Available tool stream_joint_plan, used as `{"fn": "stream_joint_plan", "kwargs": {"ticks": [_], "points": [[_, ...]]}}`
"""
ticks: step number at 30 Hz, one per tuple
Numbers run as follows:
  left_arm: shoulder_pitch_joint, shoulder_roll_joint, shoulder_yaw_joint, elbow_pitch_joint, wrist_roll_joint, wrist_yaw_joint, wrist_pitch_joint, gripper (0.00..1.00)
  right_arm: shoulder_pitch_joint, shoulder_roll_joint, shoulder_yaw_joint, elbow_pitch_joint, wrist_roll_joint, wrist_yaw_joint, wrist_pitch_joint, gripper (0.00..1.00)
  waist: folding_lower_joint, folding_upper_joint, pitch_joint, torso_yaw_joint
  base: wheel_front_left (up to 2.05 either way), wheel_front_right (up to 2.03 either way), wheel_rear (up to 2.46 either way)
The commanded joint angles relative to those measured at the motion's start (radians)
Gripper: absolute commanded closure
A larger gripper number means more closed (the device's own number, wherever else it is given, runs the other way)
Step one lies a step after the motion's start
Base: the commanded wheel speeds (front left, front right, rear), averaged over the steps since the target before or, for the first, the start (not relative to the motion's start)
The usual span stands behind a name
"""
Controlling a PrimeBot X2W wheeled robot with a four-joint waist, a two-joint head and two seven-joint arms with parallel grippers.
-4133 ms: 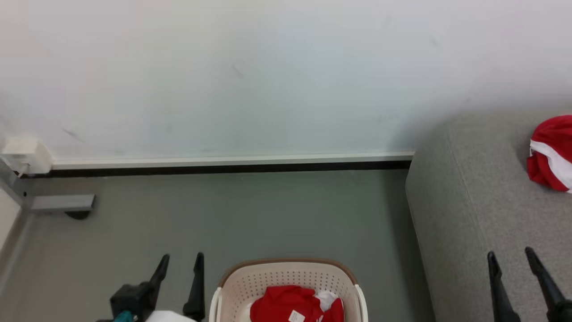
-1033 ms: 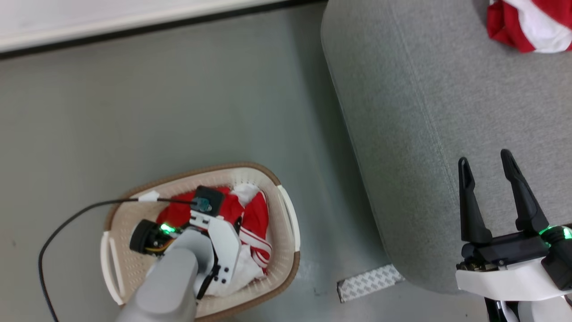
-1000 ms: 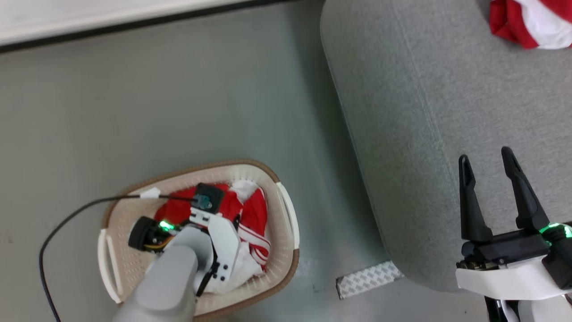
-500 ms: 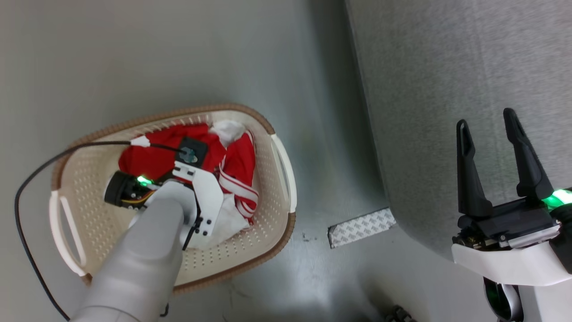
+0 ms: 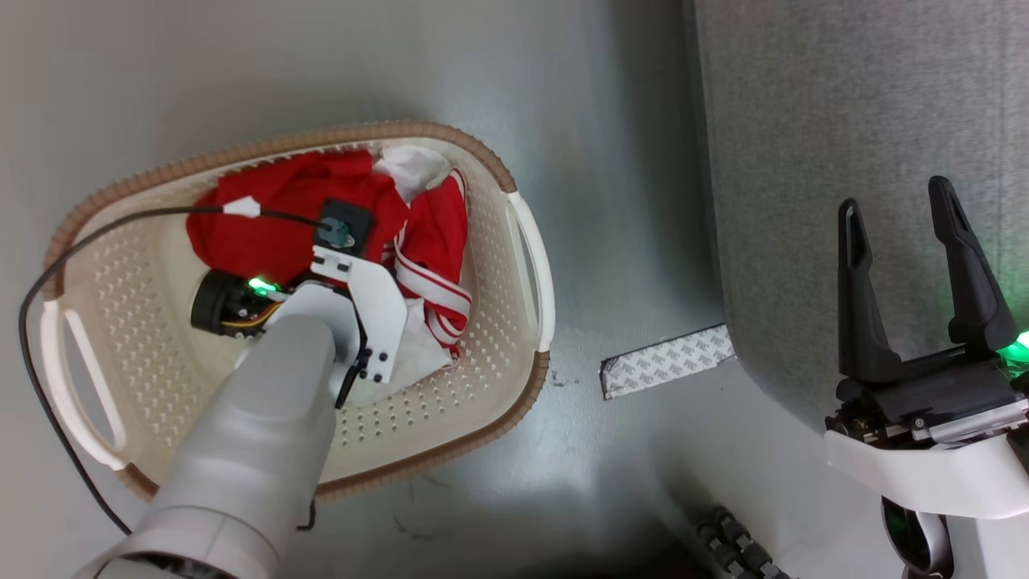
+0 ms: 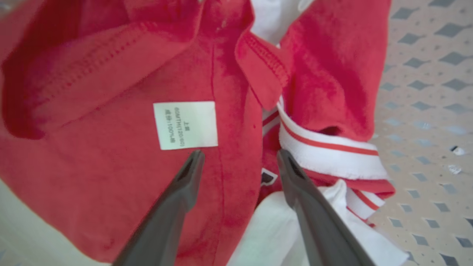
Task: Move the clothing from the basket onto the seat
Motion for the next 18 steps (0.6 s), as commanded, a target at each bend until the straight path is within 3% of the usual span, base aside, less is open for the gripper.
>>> {"fn": "stream_joint_plan", "kwargs": {"ticks": [1, 7, 15, 16, 18], "points": [[-0.017, -0.002, -0.006, 0.011, -0.014, -0.008, 0.002, 0.0, -0.001, 0.004, -0.002, -0.008, -0.003, -0.003, 0.001, 0.0, -0.0001, 0.0, 0.016, -0.003, 0.0, 0.0, 0.0], [-0.028, -0.004, -0.029, 0.035, -0.003, -0.01, 0.019, 0.0, 0.02, 0.004, -0.008, -0.015, -0.002, -0.003, 0.001, 0.0, -0.0001, 0.0, 0.044, -0.008, 0.04, 0.04, 0.04], [-0.022, 0.004, -0.049, 0.052, -0.016, -0.049, -0.015, 0.0, 0.067, 0.005, -0.016, -0.068, -0.077, 0.0, 0.002, 0.0, -0.0001, 0.0, 0.069, 0.057, 0.2, 0.2, 0.2], [-0.023, 0.005, -0.057, 0.054, -0.007, -0.055, -0.017, 0.24, 0.07, 0.005, -0.018, -0.072, -0.083, 0.001, 0.002, 0.0, -0.0001, 0.0, 0.071, 0.062, 0.1, 0.1, 0.1], [-0.026, 0.006, -0.067, 0.056, -0.003, -0.063, -0.033, 1.0, 0.074, 0.005, -0.021, -0.084, -0.089, 0.002, 0.002, 0.0, -0.0001, 0.0, 0.074, 0.071, 0.08, 0.08, 0.08]]}}
